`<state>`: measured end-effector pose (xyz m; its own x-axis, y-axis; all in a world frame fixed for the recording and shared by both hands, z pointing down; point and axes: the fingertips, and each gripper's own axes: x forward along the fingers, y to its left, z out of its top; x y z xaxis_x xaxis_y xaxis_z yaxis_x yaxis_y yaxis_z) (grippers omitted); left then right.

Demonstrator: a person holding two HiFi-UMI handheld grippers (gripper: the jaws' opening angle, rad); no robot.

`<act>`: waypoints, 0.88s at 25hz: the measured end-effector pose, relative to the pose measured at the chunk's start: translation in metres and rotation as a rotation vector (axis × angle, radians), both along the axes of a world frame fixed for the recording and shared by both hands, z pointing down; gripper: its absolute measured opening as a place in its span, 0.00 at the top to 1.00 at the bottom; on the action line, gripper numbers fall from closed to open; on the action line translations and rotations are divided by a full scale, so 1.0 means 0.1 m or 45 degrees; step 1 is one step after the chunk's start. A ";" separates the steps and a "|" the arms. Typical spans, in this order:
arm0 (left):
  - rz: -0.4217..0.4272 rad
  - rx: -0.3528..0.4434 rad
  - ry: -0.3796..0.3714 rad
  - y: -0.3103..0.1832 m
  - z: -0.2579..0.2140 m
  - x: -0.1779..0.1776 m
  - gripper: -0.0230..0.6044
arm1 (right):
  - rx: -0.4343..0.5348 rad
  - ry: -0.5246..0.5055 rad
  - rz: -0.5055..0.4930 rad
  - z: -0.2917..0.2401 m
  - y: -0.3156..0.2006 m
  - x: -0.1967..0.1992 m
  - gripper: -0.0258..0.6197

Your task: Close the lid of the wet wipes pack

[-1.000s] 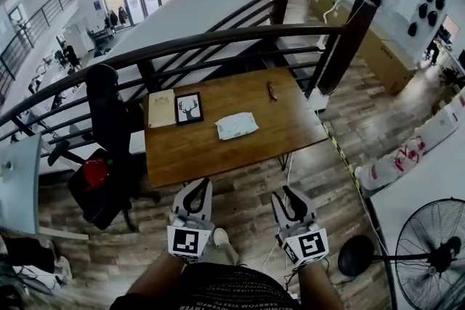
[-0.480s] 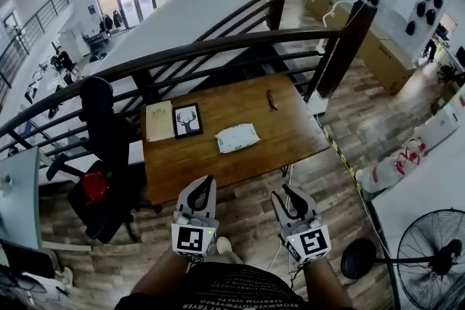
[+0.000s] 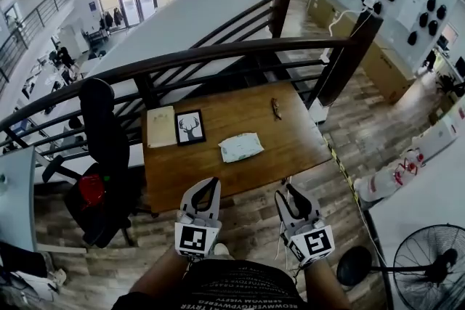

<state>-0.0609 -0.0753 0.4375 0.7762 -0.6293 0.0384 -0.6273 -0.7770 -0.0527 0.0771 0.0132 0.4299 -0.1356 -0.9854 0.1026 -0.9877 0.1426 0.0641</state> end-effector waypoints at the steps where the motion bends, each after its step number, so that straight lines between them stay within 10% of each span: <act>1: -0.008 0.001 0.001 -0.04 0.00 -0.02 0.92 | -0.001 -0.008 0.002 0.01 -0.03 0.00 0.77; 22: -0.110 -0.062 -0.002 -0.65 0.24 0.43 0.92 | -0.040 -0.067 -0.171 0.30 -0.66 0.44 0.77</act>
